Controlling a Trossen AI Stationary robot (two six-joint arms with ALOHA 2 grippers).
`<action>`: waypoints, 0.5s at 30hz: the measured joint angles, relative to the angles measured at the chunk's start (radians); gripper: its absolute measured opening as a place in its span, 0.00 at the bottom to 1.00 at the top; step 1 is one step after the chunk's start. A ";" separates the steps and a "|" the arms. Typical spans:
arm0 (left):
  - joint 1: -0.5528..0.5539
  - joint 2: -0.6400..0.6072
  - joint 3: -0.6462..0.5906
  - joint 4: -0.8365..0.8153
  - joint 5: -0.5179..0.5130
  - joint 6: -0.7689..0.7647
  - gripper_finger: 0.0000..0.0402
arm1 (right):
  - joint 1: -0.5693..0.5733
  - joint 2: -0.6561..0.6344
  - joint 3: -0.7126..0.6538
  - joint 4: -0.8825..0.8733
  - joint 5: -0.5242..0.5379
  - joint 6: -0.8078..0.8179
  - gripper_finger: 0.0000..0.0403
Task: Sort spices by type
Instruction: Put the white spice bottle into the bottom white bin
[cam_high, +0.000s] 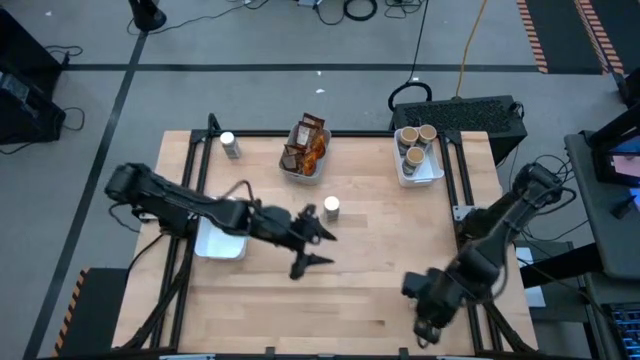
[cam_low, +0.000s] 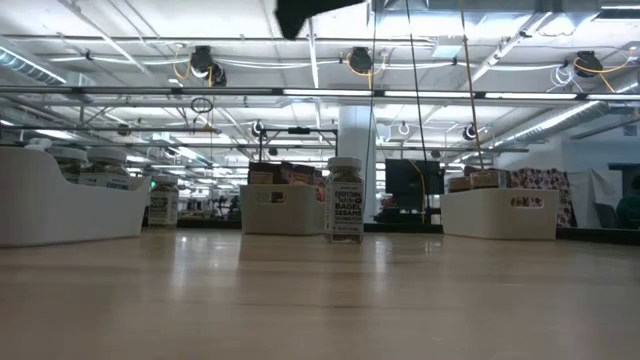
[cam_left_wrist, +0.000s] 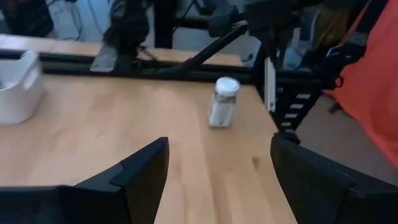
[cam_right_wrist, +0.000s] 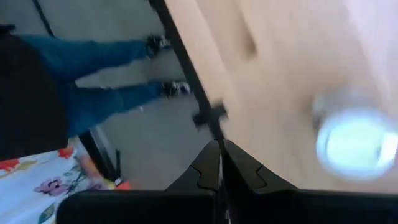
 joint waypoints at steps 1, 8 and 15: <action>-0.011 0.028 0.000 0.046 -0.004 0.000 0.71 | 0.029 0.000 0.000 -0.012 -0.006 0.050 0.00; -0.054 0.254 0.146 0.127 -0.009 0.029 0.71 | 0.205 0.021 0.000 -0.103 -0.047 0.318 0.00; -0.085 0.447 0.350 0.129 -0.007 0.114 0.71 | 0.260 0.059 -0.106 -0.170 0.016 0.443 0.00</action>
